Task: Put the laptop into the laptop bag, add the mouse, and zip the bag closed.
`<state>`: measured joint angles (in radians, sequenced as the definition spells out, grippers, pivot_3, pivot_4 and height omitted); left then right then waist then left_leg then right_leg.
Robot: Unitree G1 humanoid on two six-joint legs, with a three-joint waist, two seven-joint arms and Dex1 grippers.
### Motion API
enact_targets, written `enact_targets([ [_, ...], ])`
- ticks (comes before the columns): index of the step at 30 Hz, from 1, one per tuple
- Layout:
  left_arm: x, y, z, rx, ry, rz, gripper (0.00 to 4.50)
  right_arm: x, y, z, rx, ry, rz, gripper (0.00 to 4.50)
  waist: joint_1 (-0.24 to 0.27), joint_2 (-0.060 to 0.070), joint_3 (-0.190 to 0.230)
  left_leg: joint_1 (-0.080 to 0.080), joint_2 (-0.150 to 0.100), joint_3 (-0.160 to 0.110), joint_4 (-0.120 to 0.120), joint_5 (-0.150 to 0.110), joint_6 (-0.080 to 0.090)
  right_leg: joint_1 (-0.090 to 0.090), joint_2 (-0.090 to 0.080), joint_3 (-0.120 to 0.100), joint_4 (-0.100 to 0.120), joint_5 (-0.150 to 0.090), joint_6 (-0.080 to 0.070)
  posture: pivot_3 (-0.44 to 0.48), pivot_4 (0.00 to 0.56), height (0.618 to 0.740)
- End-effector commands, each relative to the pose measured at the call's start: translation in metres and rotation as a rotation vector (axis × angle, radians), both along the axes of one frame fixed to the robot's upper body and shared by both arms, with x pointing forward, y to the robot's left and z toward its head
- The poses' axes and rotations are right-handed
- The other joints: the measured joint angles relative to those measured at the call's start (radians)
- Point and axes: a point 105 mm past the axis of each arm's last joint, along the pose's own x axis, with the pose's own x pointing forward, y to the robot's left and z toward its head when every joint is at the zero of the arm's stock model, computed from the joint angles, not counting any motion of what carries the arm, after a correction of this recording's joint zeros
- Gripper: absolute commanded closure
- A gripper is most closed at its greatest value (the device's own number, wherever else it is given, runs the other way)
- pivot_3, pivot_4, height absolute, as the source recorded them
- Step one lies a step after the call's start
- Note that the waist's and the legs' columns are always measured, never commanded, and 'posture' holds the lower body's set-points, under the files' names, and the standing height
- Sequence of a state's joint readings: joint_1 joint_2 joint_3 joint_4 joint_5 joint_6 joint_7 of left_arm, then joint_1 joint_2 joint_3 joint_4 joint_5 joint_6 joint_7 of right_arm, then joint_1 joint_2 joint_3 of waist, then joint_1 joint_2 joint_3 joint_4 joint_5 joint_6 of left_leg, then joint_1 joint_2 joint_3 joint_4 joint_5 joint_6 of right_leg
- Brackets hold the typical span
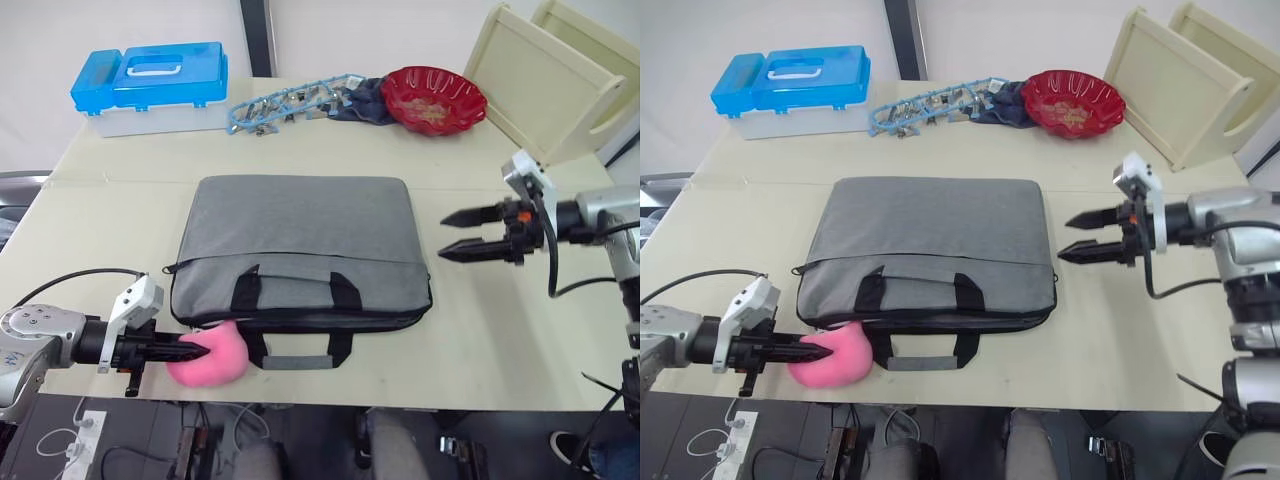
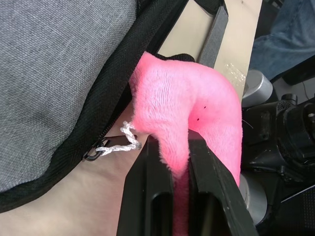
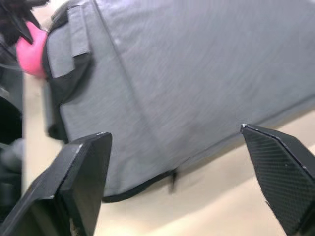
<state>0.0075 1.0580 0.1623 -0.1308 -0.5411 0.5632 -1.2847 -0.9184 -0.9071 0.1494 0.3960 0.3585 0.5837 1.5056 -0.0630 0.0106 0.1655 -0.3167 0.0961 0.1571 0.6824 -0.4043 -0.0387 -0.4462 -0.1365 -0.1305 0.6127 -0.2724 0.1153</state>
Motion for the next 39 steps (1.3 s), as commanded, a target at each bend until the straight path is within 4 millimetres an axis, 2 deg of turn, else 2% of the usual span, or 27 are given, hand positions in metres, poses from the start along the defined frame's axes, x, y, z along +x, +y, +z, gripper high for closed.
enact_targets([
  [1, 0.001, 0.010, 0.001, 0.041, -0.006, 0.029, 4.50, 0.004, 0.032, 0.021, 0.062, -0.110, 0.128, 0.05, -0.007, 0.000, 0.000, 0.000, 0.000, 0.000, 0.000, 0.000, 0.000, 0.000, 0.000, 0.000, 0.000, 0.000, 0.000, 0.000, 0.150, 0.740],
  [3, 0.001, 0.013, 0.002, 0.049, -0.008, 0.031, 4.50, 0.005, 0.053, 0.027, 0.125, -0.136, 0.180, 0.05, -0.012, 0.000, 0.000, 0.000, 0.000, 0.000, 0.000, 0.000, 0.000, 0.000, 0.000, 0.000, 0.001, 0.000, 0.000, 0.000, 0.150, 0.740],
  [4, 0.002, 0.015, 0.002, 0.057, -0.009, 0.033, 4.50, 0.003, 0.072, 0.028, 0.168, -0.156, 0.226, 0.05, -0.014, 0.000, 0.000, 0.000, 0.000, 0.000, 0.001, 0.000, 0.000, 0.000, 0.000, 0.000, 0.001, 0.000, 0.000, 0.000, 0.150, 0.740],
  [5, 0.003, 0.017, 0.002, 0.065, -0.011, 0.038, 4.50, -0.002, 0.100, 0.024, 0.202, -0.181, 0.306, 0.05, -0.018, 0.000, 0.000, 0.000, 0.000, 0.000, 0.000, 0.000, 0.000, 0.000, 0.000, 0.000, 0.001, 0.000, 0.000, 0.000, 0.150, 0.740],
  [7, 0.006, 0.022, 0.003, 0.081, -0.021, 0.051, 4.50, -0.015, 0.144, 0.015, 0.253, -0.209, 0.436, 0.05, -0.022, 0.000, 0.000, 0.000, 0.000, 0.000, 0.001, 0.000, 0.000, 0.000, 0.000, -0.001, 0.002, 0.000, 0.000, 0.000, 0.150, 0.740],
  [9, 0.011, 0.026, 0.004, 0.096, -0.037, 0.065, 4.50, -0.023, 0.171, 0.006, 0.280, -0.235, 0.502, 0.05, -0.026, 0.000, 0.000, 0.001, 0.000, 0.000, 0.001, 0.000, 0.000, 0.000, 0.000, -0.001, 0.004, 0.000, 0.000, 0.000, 0.150, 0.740],
  [12, 0.016, 0.028, 0.005, 0.098, -0.053, 0.073, 4.50, -0.026, 0.195, -0.005, 0.310, -0.278, 0.520, 0.05, -0.021, 0.000, 0.000, 0.001, 0.000, -0.001, 0.002, 0.000, -0.001, -0.001, 0.000, -0.001, 0.006, 0.000, -0.001, 0.000, 0.150, 0.740],
  [15, 0.017, 0.027, 0.007, 0.099, -0.060, 0.067, 4.50, -0.026, 0.210, -0.018, 0.305, -0.313, 0.536, 0.05, -0.021, -0.004, -0.002, 0.000, 0.000, -0.001, 0.003, 0.000, -0.001, 0.000, 0.000, -0.001, 0.006, 0.000, 0.000, 0.000, 0.150, 0.740],
  [19, 0.013, 0.025, 0.009, 0.093, -0.051, 0.060, 4.50, -0.014, 0.225, -0.042, 0.276, -0.351, 0.500, 0.05, -0.028, -0.004, -0.002, 0.001, 0.000, -0.001, 0.003, 0.000, -0.001, 0.000, 0.000, -0.001, 0.007, 0.000, 0.000, 0.000, 0.150, 0.740],
  [21, 0.010, 0.025, 0.011, 0.091, -0.047, 0.059, 4.50, -0.009, 0.229, -0.044, 0.293, -0.348, 0.473, 0.05, -0.034, -0.003, -0.002, 0.001, 0.000, -0.001, 0.003, 0.000, -0.001, 0.000, 0.000, -0.001, 0.007, 0.000, 0.000, 0.000, 0.150, 0.740],
  [24, 0.007, 0.027, 0.011, 0.098, -0.043, 0.063, 4.50, 0.005, 0.230, -0.021, 0.344, -0.381, 0.416, 0.05, -0.042, -0.003, -0.001, 0.001, 0.000, -0.001, 0.003, 0.000, -0.001, 0.000, 0.000, -0.001, 0.007, 0.000, 0.000, 0.000, 0.150, 0.740],
  [30, 0.004, 0.027, 0.011, 0.099, -0.037, 0.066, 4.50, 0.007, 0.234, -0.050, 0.243, -0.373, 0.421, 0.05, -0.056, -0.003, -0.002, 0.003, 0.000, -0.002, 0.001, 0.000, -0.001, 0.000, 0.000, -0.001, 0.009, 0.000, -0.001, 0.000, 0.150, 0.740],
  [33, 0.004, 0.026, 0.011, 0.098, -0.036, 0.063, 4.50, 0.001, 0.238, -0.043, 0.404, -0.204, 0.402, 0.77, -0.059, -0.003, -0.002, 0.002, 0.000, -0.002, 0.001, 0.000, -0.001, 0.000, 0.000, -0.001, 0.008, 0.000, -0.001, 0.000, 0.150, 0.740],
  [36, 0.003, 0.027, 0.011, 0.101, -0.032, 0.060, 4.50, 0.002, 0.237, -0.044, 0.413, -0.177, 0.380, 2.14, -0.065, -0.003, -0.002, 0.002, 0.000, -0.002, 0.002, 0.000, -0.001, 0.000, 0.000, -0.001, 0.009, 0.000, -0.001, 0.000, 0.150, 0.740],
  [39, 0.004, 0.025, 0.011, 0.098, -0.033, 0.057, 4.50, 0.003, 0.236, -0.067, 0.280, -0.282, 0.384, 3.59, -0.068, -0.003, -0.002, 0.002, 0.000, -0.003, 0.002, 0.000, -0.001, 0.000, 0.000, -0.001, 0.009, 0.000, -0.001, 0.000, 0.150, 0.740],
])
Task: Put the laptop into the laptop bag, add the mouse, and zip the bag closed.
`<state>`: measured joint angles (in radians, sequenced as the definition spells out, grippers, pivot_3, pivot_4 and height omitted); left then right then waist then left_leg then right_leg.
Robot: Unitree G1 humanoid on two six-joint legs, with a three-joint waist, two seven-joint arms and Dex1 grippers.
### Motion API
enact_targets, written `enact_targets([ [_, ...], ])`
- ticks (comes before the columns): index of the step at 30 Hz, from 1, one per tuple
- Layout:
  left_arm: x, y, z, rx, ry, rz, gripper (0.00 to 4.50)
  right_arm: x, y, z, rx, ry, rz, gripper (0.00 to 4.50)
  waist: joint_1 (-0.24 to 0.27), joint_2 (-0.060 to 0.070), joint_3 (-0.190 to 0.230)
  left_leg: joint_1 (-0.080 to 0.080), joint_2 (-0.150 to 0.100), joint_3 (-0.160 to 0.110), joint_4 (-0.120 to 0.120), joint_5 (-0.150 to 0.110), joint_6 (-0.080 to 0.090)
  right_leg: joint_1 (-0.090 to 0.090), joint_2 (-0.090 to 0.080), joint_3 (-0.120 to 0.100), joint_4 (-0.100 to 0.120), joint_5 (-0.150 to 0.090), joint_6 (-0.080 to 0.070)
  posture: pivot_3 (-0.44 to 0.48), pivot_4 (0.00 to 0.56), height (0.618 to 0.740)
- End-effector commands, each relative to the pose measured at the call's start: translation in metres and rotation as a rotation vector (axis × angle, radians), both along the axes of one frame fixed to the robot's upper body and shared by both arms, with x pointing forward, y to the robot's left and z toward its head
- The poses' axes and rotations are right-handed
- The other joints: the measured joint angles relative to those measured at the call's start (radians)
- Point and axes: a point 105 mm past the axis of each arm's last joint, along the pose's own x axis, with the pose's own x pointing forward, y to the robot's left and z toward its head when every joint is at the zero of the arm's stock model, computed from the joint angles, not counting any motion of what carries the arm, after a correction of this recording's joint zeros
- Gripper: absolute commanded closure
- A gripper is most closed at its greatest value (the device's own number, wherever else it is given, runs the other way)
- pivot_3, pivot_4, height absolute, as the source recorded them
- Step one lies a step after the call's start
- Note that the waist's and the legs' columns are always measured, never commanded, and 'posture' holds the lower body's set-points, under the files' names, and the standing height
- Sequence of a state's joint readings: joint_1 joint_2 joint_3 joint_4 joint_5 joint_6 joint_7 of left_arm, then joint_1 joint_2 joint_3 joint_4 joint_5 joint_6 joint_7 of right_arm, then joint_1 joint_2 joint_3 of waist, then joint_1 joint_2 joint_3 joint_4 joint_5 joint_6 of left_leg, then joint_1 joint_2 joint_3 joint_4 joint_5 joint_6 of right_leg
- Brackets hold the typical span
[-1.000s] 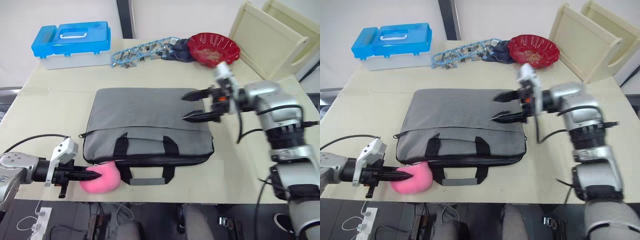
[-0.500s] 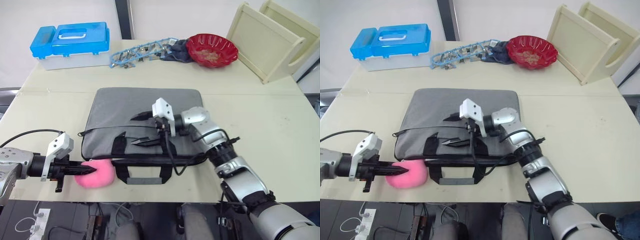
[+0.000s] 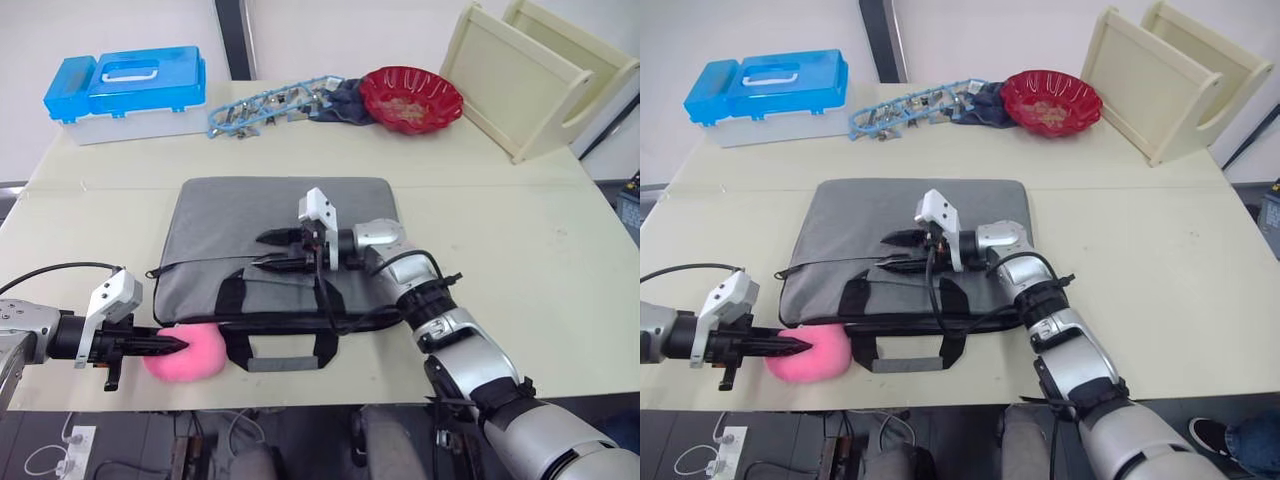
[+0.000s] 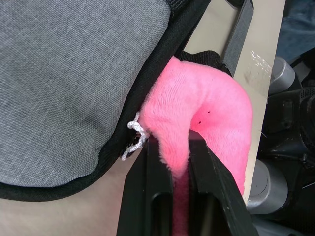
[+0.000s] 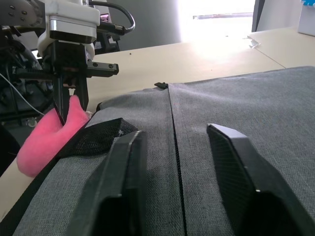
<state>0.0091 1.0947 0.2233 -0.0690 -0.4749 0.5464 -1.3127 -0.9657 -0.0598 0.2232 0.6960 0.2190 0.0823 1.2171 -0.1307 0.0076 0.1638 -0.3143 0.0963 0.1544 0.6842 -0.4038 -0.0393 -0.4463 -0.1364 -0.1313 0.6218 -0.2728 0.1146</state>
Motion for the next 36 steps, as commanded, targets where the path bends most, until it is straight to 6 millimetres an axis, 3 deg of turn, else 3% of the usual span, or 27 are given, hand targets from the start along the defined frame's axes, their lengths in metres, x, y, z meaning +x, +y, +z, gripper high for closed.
enact_targets([
  [1, 0.001, -0.001, 0.004, 0.011, -0.008, -0.008, 4.50, -0.003, 0.000, -0.016, -0.088, -0.165, -0.001, 3.89, -0.001, 0.000, 0.000, 0.000, 0.000, 0.000, 0.000, 0.000, 0.000, 0.000, 0.000, 0.000, 0.000, 0.000, 0.000, 0.000, 0.150, 0.740],
  [3, 0.000, -0.005, 0.005, 0.004, -0.005, -0.023, 4.50, -0.008, 0.002, -0.029, -0.121, -0.200, 0.011, 4.47, -0.003, 0.000, 0.000, 0.000, 0.000, 0.000, 0.000, 0.000, 0.000, 0.000, 0.000, 0.000, 0.000, 0.000, 0.000, 0.000, 0.150, 0.740],
  [6, -0.002, -0.007, 0.006, -0.003, 0.002, -0.035, 4.50, -0.011, 0.003, -0.039, -0.146, -0.232, 0.021, 4.47, -0.010, 0.000, 0.000, 0.000, 0.000, 0.000, -0.001, 0.000, 0.000, 0.000, 0.000, 0.000, 0.000, 0.000, 0.000, 0.000, 0.150, 0.740],
  [10, -0.009, -0.020, 0.010, -0.035, 0.019, -0.079, 4.50, -0.015, 0.007, -0.075, -0.177, -0.222, -0.033, 4.47, -0.014, -0.002, -0.002, 0.004, 0.000, 0.000, -0.001, 0.000, 0.000, 0.002, 0.000, 0.001, 0.001, 0.000, 0.000, 0.000, 0.150, 0.740],
  [13, -0.018, -0.040, 0.007, -0.050, 0.036, -0.143, 4.50, -0.028, 0.009, -0.099, -0.198, -0.170, -0.007, 4.47, -0.022, -0.004, -0.004, 0.007, 0.000, 0.001, -0.001, 0.000, 0.000, 0.004, 0.000, 0.003, 0.002, 0.000, 0.000, 0.000, 0.150, 0.740],
  [16, -0.019, -0.060, 0.005, -0.076, 0.032, -0.199, 4.50, -0.033, 0.012, -0.111, -0.222, -0.156, -0.004, 4.47, -0.022, -0.004, -0.005, 0.015, 0.001, 0.001, -0.002, 0.000, 0.000, 0.011, 0.002, 0.004, 0.001, -0.001, -0.001, 0.000, 0.150, 0.740],
  [25, -0.012, -0.109, -0.011, -0.141, 0.017, -0.310, 4.50, -0.031, 0.018, -0.115, -0.214, -0.073, -0.037, 4.47, -0.008, -0.008, -0.023, 0.017, 0.003, 0.000, -0.003, -0.001, -0.001, 0.019, 0.003, 0.004, 0.000, -0.002, -0.003, 0.000, 0.150, 0.740],
  [36, -0.001, -0.142, -0.017, -0.185, -0.013, -0.393, 4.50, -0.033, 0.020, -0.117, -0.222, -0.066, -0.034, 4.47, -0.009, -0.007, -0.030, 0.018, 0.003, 0.000, -0.003, -0.001, -0.001, 0.020, 0.004, 0.005, 0.000, -0.002, -0.004, 0.000, 0.150, 0.740],
])
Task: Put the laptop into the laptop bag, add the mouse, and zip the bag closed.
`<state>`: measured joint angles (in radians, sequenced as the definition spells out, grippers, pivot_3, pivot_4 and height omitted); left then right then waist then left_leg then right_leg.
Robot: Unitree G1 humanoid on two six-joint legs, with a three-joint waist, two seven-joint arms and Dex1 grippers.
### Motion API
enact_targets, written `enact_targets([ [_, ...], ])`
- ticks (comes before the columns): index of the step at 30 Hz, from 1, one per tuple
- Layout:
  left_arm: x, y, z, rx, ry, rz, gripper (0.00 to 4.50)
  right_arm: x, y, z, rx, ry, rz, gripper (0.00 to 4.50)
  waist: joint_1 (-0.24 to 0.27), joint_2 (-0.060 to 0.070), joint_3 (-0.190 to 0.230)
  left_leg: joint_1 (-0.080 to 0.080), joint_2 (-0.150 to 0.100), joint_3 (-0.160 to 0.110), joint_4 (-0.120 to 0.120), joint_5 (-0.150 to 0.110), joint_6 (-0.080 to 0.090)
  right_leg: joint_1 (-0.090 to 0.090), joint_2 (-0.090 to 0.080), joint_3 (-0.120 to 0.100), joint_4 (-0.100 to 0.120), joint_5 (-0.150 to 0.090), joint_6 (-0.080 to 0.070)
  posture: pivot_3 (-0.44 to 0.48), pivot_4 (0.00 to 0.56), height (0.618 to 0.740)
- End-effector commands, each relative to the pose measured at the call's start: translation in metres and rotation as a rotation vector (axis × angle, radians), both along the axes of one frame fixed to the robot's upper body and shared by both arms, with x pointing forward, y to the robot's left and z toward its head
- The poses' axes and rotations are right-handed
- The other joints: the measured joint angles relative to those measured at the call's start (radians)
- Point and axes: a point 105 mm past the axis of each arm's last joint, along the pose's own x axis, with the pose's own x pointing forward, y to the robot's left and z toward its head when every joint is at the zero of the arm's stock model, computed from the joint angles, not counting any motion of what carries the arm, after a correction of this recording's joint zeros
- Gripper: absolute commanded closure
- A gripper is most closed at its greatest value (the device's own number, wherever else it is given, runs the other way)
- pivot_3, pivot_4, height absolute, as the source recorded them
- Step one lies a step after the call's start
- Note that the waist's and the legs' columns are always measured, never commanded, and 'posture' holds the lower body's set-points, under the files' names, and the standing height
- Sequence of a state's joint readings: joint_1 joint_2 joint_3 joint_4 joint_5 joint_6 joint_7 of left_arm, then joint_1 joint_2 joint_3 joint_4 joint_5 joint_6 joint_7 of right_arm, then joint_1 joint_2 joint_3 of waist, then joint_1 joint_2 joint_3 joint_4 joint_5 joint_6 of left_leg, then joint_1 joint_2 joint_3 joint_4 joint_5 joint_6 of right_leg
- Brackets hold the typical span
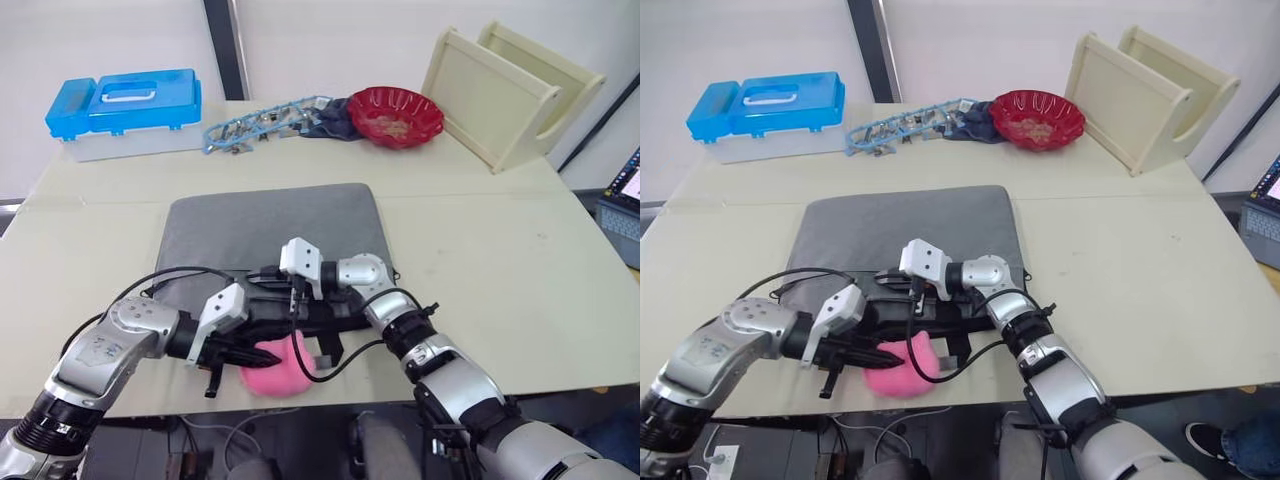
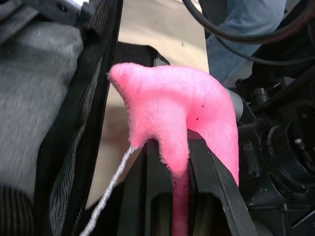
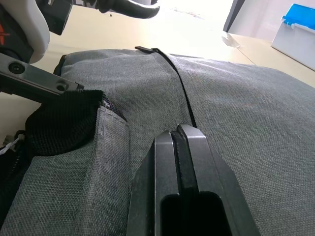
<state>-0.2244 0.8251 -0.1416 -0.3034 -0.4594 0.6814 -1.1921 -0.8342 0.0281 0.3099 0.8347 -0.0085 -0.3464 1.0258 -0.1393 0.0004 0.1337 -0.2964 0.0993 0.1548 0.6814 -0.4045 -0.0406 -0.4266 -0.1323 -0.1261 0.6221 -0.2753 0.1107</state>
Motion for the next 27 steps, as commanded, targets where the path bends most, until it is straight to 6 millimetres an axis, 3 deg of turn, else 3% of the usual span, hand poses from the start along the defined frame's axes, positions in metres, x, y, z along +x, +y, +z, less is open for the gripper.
enact_targets([
  [1, -0.004, -0.023, 0.002, -0.046, -0.026, -0.091, 4.50, -0.018, -0.002, -0.061, -0.165, 0.178, 0.010, 4.47, 0.001, 0.000, 0.000, 0.000, 0.000, 0.000, 0.000, 0.000, 0.000, 0.000, 0.000, 0.000, 0.000, 0.000, 0.000, 0.000, 0.150, 0.740],
  [7, -0.007, -0.061, 0.004, -0.117, -0.091, -0.221, 4.50, -0.017, -0.001, -0.060, -0.160, 0.192, 0.003, 4.47, -0.002, 0.000, -0.001, 0.000, 0.000, -0.001, 0.000, 0.000, 0.000, 0.000, 0.001, 0.001, -0.001, 0.000, 0.000, 0.000, 0.150, 0.740],
  [11, -0.008, -0.072, 0.005, -0.142, -0.113, -0.244, 4.50, -0.016, 0.000, -0.059, -0.156, 0.194, -0.001, 4.47, -0.002, 0.001, -0.001, 0.000, -0.001, -0.006, 0.000, 0.000, 0.000, 0.000, 0.003, 0.002, -0.001, 0.000, 0.000, 0.000, 0.150, 0.740],
  [14, -0.009, -0.074, 0.004, -0.143, -0.117, -0.245, 4.50, -0.016, 0.000, -0.058, -0.154, 0.194, -0.002, 4.47, 0.000, 0.001, -0.001, 0.000, -0.001, -0.006, 0.000, 0.000, 0.000, 0.000, 0.003, 0.002, -0.001, 0.000, 0.000, 0.000, 0.150, 0.740],
  [18, -0.011, -0.059, 0.009, -0.158, -0.098, -0.205, 4.50, -0.014, -0.002, -0.057, -0.155, 0.193, -0.004, 4.47, 0.000, 0.001, -0.001, 0.000, -0.001, -0.006, 0.000, 0.000, 0.000, 0.000, 0.002, 0.003, -0.001, 0.000, 0.000, 0.000, 0.150, 0.740],
  [22, -0.014, -0.033, 0.015, -0.136, -0.126, -0.148, 3.00, -0.014, -0.001, -0.054, -0.147, 0.191, -0.005, 4.50, -0.002, 0.002, 0.000, 0.001, 0.000, -0.007, 0.000, 0.000, 0.000, -0.001, 0.003, 0.004, -0.001, -0.001, -0.001, 0.000, 0.150, 0.740],
  [27, -0.025, -0.002, 0.018, -0.100, -0.126, -0.072, 0.48, -0.012, 0.000, -0.050, -0.135, 0.188, -0.007, 4.50, 0.000, 0.003, 0.001, 0.001, 0.000, -0.008, -0.001, 0.000, 0.000, -0.001, 0.003, 0.005, 0.000, -0.002, -0.003, 0.000, 0.150, 0.740],
])
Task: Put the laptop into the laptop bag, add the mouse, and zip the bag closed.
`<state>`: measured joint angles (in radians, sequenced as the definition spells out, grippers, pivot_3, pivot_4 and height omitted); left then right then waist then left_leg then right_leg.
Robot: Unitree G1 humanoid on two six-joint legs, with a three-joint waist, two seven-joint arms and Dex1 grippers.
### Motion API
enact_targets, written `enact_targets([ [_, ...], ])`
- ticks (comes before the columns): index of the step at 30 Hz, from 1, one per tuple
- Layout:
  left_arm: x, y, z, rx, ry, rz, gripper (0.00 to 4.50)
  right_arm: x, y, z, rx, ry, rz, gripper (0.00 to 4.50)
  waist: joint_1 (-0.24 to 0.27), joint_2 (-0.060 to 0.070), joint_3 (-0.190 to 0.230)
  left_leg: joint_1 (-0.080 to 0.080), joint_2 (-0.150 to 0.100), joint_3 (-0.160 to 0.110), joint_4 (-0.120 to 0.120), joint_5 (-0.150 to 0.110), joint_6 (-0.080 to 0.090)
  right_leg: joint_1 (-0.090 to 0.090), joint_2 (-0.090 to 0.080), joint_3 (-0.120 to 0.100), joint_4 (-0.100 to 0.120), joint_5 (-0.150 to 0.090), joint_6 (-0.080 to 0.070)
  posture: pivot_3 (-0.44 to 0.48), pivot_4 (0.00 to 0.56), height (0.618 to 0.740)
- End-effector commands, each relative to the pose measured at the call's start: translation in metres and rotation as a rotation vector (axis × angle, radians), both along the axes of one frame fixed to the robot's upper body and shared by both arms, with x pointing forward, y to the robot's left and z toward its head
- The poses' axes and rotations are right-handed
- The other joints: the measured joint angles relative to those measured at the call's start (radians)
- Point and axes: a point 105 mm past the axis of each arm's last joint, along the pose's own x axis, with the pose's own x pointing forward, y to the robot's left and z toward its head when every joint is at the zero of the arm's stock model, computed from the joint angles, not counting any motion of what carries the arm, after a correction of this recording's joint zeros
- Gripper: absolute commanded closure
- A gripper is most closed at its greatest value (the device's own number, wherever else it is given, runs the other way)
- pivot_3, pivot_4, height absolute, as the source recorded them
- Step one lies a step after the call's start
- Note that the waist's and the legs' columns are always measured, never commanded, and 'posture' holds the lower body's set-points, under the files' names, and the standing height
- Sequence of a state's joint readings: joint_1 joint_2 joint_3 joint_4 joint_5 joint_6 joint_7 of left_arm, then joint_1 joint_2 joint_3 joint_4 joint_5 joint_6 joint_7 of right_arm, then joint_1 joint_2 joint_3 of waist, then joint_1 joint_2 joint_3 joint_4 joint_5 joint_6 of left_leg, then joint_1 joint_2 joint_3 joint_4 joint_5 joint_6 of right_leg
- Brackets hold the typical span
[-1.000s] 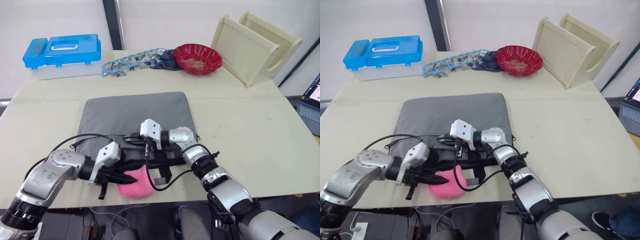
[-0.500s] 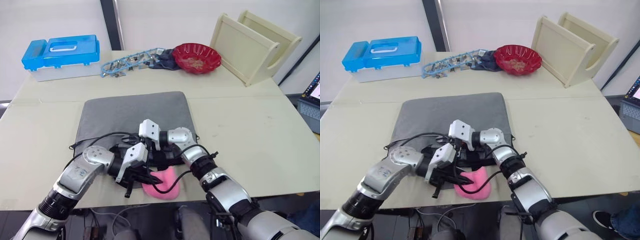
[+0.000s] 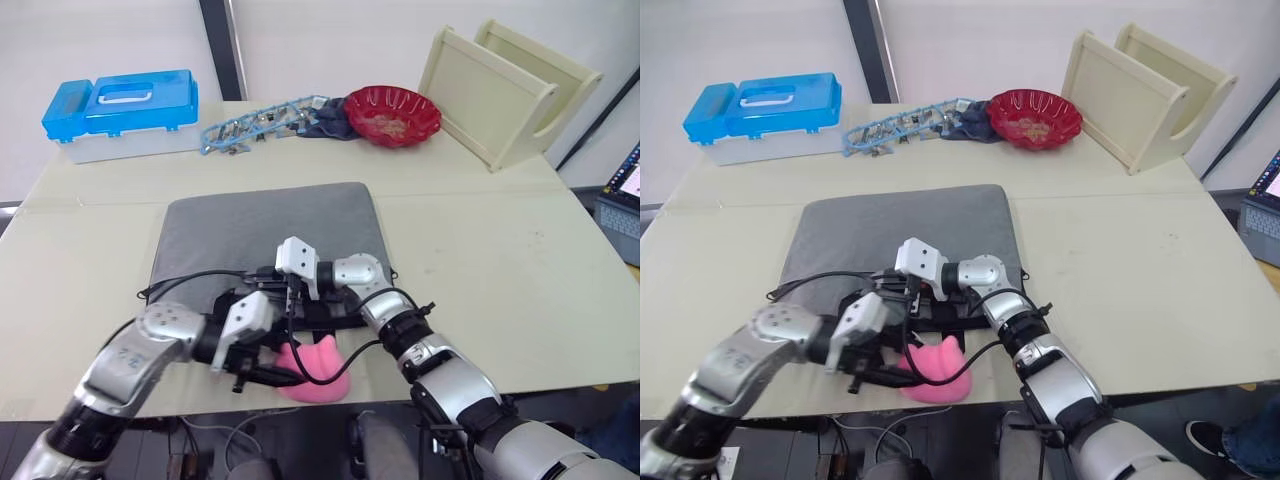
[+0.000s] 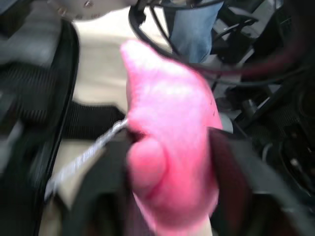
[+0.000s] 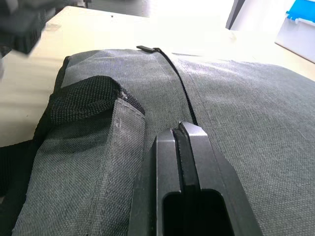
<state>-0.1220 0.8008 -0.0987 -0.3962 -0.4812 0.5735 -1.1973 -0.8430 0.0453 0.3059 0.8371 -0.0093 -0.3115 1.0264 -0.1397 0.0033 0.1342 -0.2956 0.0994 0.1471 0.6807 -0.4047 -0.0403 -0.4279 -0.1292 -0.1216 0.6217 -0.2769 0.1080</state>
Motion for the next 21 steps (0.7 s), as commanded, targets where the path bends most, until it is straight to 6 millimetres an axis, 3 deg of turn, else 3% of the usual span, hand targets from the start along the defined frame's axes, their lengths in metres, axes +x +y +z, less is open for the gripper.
enact_targets([
  [1, -0.007, 0.011, 0.014, -0.019, -0.047, 0.010, 0.04, -0.011, -0.005, -0.050, -0.131, 0.160, -0.008, 4.50, 0.001, 0.000, 0.000, 0.000, 0.000, 0.000, 0.000, 0.000, 0.000, 0.000, 0.000, 0.000, 0.000, 0.000, 0.000, 0.000, 0.150, 0.740],
  [8, -0.004, 0.041, 0.024, -0.030, -0.123, 0.149, 0.04, -0.005, -0.001, -0.034, -0.061, 0.147, -0.026, 4.50, 0.001, 0.001, 0.001, 0.000, 0.001, 0.000, 0.000, -0.001, -0.001, -0.001, 0.000, 0.000, 0.000, -0.001, -0.001, 0.000, 0.150, 0.740],
  [13, -0.018, 0.085, 0.030, 0.020, -0.130, 0.271, 0.04, -0.008, 0.012, 0.039, 0.173, 0.193, 0.041, 4.50, -0.001, 0.001, 0.002, -0.002, 0.002, 0.000, 0.000, -0.001, -0.002, -0.007, 0.001, 0.000, 0.002, -0.001, -0.003, 0.000, 0.150, 0.740],
  [18, -0.017, 0.108, 0.046, 0.054, -0.167, 0.360, 0.04, -0.017, 0.007, 0.120, 0.369, 0.332, 0.098, 4.50, 0.011, 0.001, 0.014, -0.009, 0.001, 0.000, 0.002, -0.001, -0.002, -0.017, 0.001, 0.000, 0.005, -0.002, -0.003, 0.000, 0.150, 0.740],
  [21, -0.015, 0.113, 0.056, 0.057, -0.181, 0.381, 0.00, -0.024, -0.001, 0.144, 0.410, 0.384, 0.129, 3.61, 0.028, 0.001, 0.017, -0.014, 0.000, 0.000, 0.002, -0.002, -0.003, -0.021, 0.000, -0.001, 0.004, -0.002, -0.003, 0.000, 0.150, 0.740],
])
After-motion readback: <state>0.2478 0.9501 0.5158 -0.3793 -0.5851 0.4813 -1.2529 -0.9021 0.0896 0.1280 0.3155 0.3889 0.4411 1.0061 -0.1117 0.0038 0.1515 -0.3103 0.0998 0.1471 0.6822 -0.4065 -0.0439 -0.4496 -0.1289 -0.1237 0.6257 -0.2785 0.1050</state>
